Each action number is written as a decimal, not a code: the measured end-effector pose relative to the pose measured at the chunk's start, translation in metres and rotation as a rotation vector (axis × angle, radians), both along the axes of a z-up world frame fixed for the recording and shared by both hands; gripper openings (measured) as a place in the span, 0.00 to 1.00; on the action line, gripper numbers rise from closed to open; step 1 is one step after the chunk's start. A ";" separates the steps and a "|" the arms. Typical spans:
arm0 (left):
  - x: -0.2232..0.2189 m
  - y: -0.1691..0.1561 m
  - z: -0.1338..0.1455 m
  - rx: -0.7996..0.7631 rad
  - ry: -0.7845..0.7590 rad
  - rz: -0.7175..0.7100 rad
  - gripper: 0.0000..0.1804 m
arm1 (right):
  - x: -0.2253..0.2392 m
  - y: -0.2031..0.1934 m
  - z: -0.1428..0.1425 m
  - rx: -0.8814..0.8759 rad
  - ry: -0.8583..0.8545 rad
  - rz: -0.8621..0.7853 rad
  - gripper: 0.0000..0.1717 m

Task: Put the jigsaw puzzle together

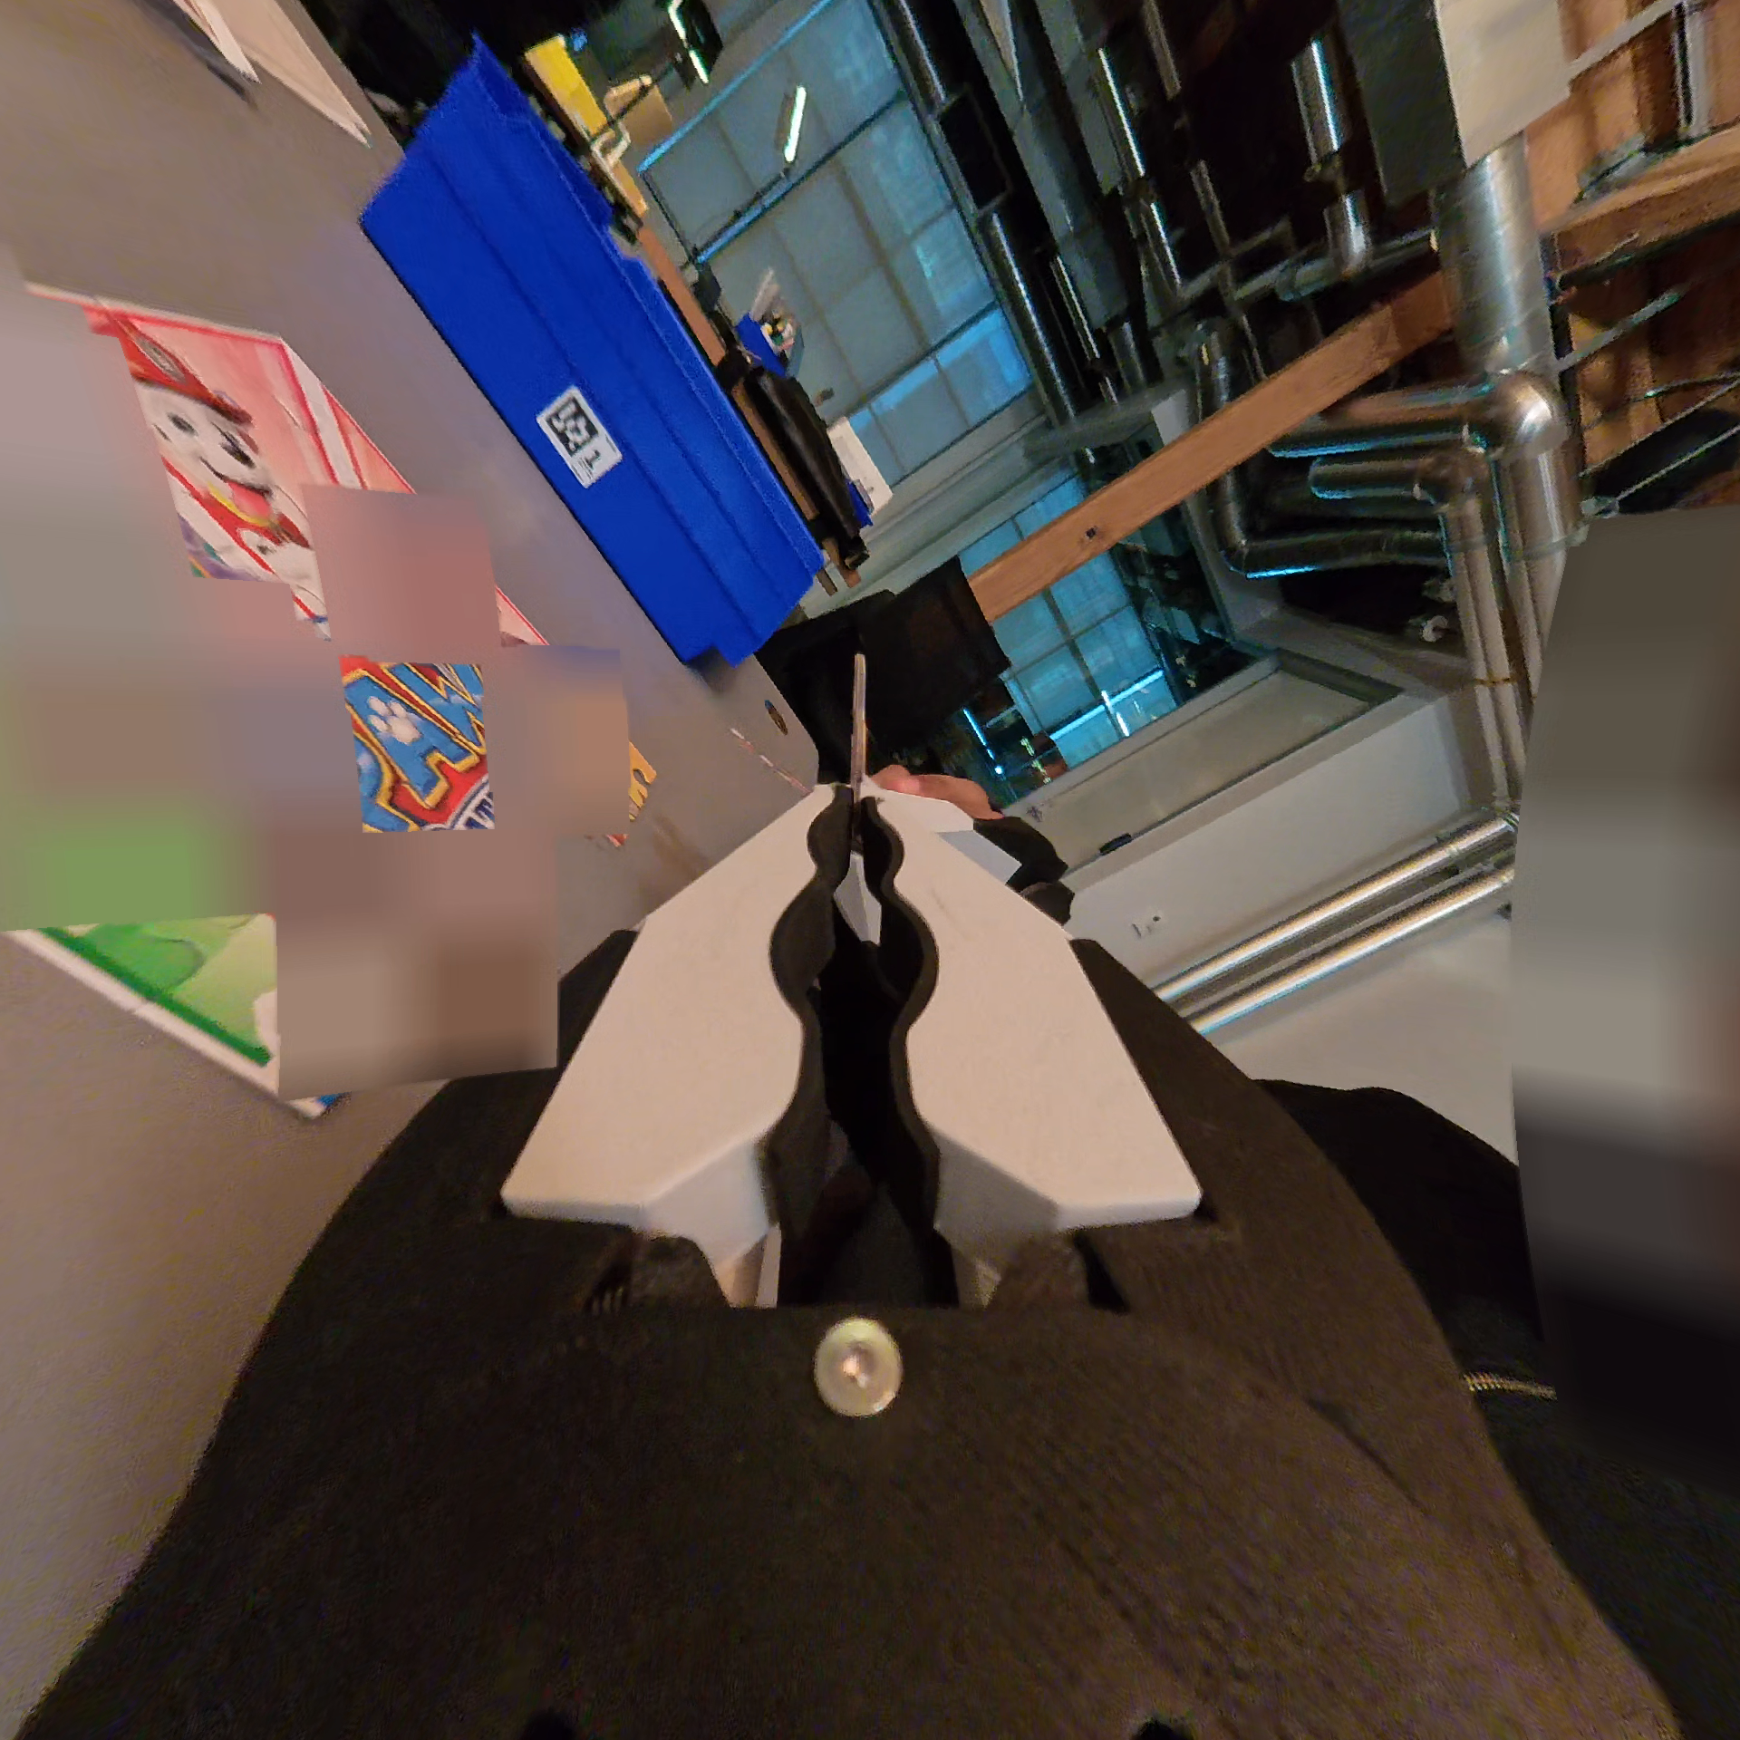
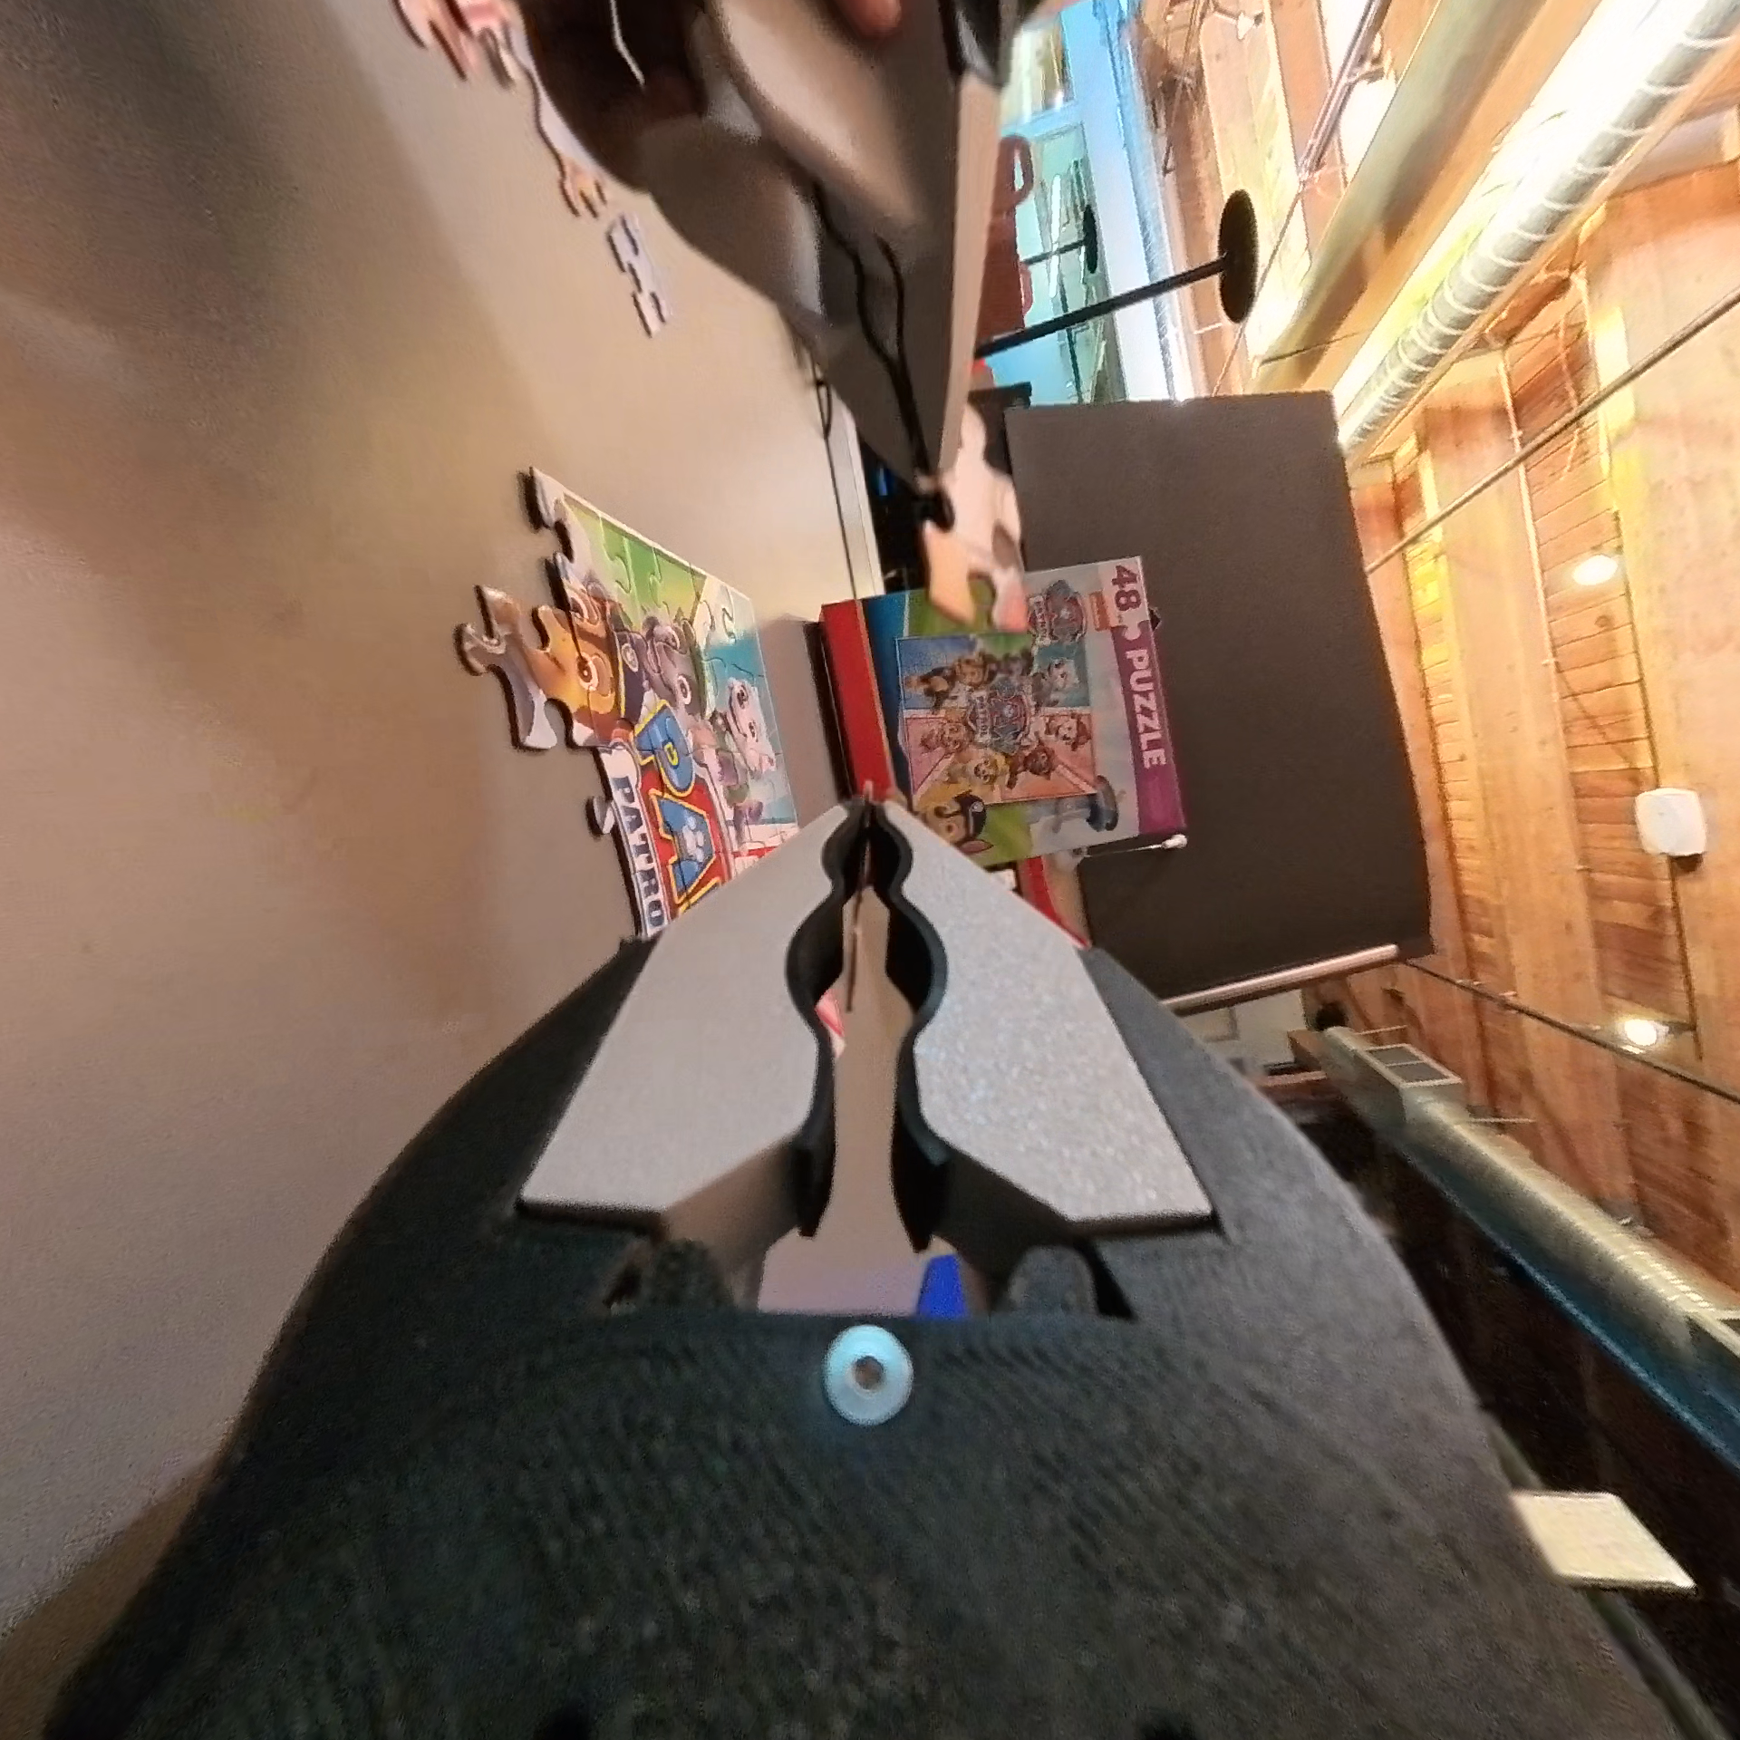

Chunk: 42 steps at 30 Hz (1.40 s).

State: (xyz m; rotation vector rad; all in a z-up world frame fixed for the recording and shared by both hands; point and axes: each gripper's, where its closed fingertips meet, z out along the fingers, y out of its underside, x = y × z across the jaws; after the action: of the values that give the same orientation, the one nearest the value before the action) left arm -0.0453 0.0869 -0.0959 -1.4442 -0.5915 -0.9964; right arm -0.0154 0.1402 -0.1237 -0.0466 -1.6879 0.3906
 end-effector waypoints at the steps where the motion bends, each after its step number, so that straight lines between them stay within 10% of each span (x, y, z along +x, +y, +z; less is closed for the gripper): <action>1: -0.005 -0.007 0.003 -0.002 0.009 0.013 0.00 | 0.001 0.001 0.002 -0.025 -0.004 0.006 0.00; 14: -0.096 -0.167 -0.074 -0.677 0.149 0.249 0.01 | 0.000 -0.018 0.007 -0.111 -0.045 0.063 0.00; 18: -0.103 -0.188 -0.090 -0.772 0.123 0.263 0.15 | -0.004 -0.045 0.016 -0.158 -0.057 0.129 0.00; 33: -0.131 -0.235 0.017 -0.465 0.320 0.603 0.16 | -0.105 -0.242 0.002 -0.226 -0.320 0.417 0.00; 42: -0.134 -0.238 0.025 -0.445 0.349 0.644 0.15 | -0.119 -0.227 -0.013 -0.514 -0.634 0.339 0.12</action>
State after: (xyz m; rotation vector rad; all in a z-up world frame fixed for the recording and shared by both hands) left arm -0.1794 -0.1510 -0.0706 -1.6057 -0.9726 -0.0993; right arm -0.1343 -0.0866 -0.1366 -0.2902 -2.1768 1.1535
